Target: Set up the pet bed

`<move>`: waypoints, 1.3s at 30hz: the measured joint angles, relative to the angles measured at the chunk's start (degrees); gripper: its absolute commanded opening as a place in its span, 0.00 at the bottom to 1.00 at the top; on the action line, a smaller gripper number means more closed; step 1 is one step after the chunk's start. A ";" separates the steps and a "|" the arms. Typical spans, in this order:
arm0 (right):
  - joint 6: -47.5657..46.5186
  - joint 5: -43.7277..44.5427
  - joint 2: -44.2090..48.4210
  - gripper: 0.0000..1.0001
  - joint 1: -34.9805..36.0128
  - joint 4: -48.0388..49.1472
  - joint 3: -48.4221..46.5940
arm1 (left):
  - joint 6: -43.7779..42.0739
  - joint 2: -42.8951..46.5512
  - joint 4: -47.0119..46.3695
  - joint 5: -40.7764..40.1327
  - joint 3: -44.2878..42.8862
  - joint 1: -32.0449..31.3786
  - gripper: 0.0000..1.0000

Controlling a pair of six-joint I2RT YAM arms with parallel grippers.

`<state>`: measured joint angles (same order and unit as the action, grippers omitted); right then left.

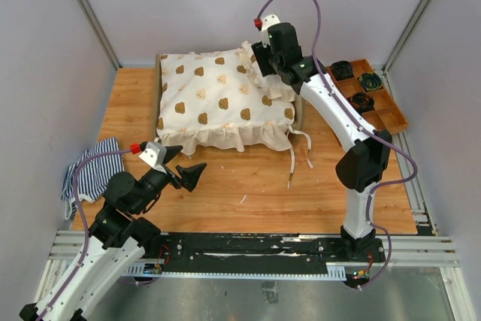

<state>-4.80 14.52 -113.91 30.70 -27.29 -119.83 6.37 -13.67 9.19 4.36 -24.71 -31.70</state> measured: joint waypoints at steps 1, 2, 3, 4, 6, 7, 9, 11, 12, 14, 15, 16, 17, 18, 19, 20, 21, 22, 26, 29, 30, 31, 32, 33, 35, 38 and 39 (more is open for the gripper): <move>0.35 -0.11 1.25 0.61 0.15 0.00 0.90 | 0.00 -0.02 0.00 -0.07 0.00 0.00 0.99; 0.55 -0.28 2.14 0.62 0.22 0.15 1.57 | 0.00 -0.04 0.00 -0.22 0.00 0.00 0.99; 0.81 -0.57 3.06 0.62 0.33 0.31 2.43 | 0.00 -0.07 0.02 -0.24 0.00 0.00 0.99; 1.11 -0.96 3.76 0.62 0.50 0.44 3.21 | 0.00 -0.11 0.02 -0.31 0.00 0.00 0.99; 1.88 -1.70 4.50 0.62 0.98 0.46 4.76 | 0.00 -0.15 0.02 -0.46 0.00 0.00 0.99; 2.25 -2.45 4.52 0.62 1.36 0.48 5.51 | 0.00 -0.17 0.04 -0.59 0.00 0.00 0.99; 2.78 -3.45 4.48 0.62 1.99 0.42 6.80 | 0.00 -0.20 0.04 -0.72 0.00 0.00 0.99; 3.23 -4.55 4.42 0.61 2.97 0.15 8.44 | 0.00 -0.24 0.09 -0.79 0.00 0.00 0.99; 3.34 -4.92 4.39 0.61 3.58 -0.09 9.01 | 0.00 -0.28 0.11 -0.87 0.00 0.00 0.99; 3.39 -5.05 4.39 0.61 4.72 -0.92 9.86 | 0.04 -0.50 0.17 -1.05 0.00 0.00 0.99; 3.39 -4.94 4.42 0.62 5.53 -1.20 9.99 | 0.04 -0.63 0.20 -1.22 0.00 0.00 0.99; 3.39 -4.39 4.57 0.63 6.34 -1.33 10.43 | 0.09 -0.85 0.22 -1.57 0.00 0.00 0.99; 3.39 -3.72 5.07 0.64 7.08 -1.60 11.21 | 0.20 -1.09 0.22 -1.92 0.00 0.00 0.99; 3.41 -3.10 5.77 0.64 7.76 -1.95 12.35 | 0.42 -1.42 0.22 -2.47 0.00 0.00 0.99; 3.50 -2.38 7.02 0.64 8.50 -2.51 13.97 | 0.92 -1.84 0.26 -3.34 0.00 0.00 0.99; 3.58 -1.90 8.44 0.65 9.09 -2.89 15.58 | 1.62 -2.36 0.31 -4.44 0.00 0.00 0.99; 3.76 -1.40 10.58 0.65 9.70 -3.21 17.99 | 2.47 -2.80 0.33 -5.42 0.00 0.00 0.99; 4.07 -1.16 13.16 0.65 10.38 -3.58 20.55 | 3.74 -3.41 0.35 -7.06 -0.02 0.00 0.99; 6.56 -2.14 25.77 0.66 11.76 -3.04 32.09 | 8.79 -5.81 1.27 -12.83 -0.92 0.00 0.99; 9.33 -4.26 36.63 0.66 11.93 -1.16 42.58 | 10.82 -6.71 2.93 -15.69 -3.41 0.00 0.99; 10.54 -5.03 40.35 0.66 11.96 0.07 46.51 | 11.10 -6.67 3.52 -16.11 -4.44 0.00 0.99; 11.52 -5.55 43.74 0.66 11.96 0.96 50.10 | 11.28 -6.49 3.80 -16.20 -5.25 0.00 0.99; 12.68 -6.12 47.28 0.66 12.02 1.90 53.99 | 11.61 -6.16 3.87 -16.15 -6.08 0.00 0.99; 13.84 -6.60 50.56 0.66 12.04 2.38 57.44 | 11.89 -5.66 3.87 -16.13 -6.80 0.00 0.99; 15.63 -6.62 56.11 0.66 12.04 3.02 62.79 | 12.83 -4.52 3.87 -16.09 -7.78 0.00 0.99; 18.73 -5.73 65.57 0.66 12.04 3.23 69.70 | 14.16 -3.19 3.98 -15.56 -8.70 0.00 0.99; 19.71 -5.38 68.67 0.66 12.04 3.32 71.36 | 14.58 -2.84 4.07 -15.34 -8.85 0.00 0.99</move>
<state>14.92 9.15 -45.23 42.74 -23.97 -48.47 20.95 -16.51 13.26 -10.98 -33.56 -31.70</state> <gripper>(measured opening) 0.664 0.992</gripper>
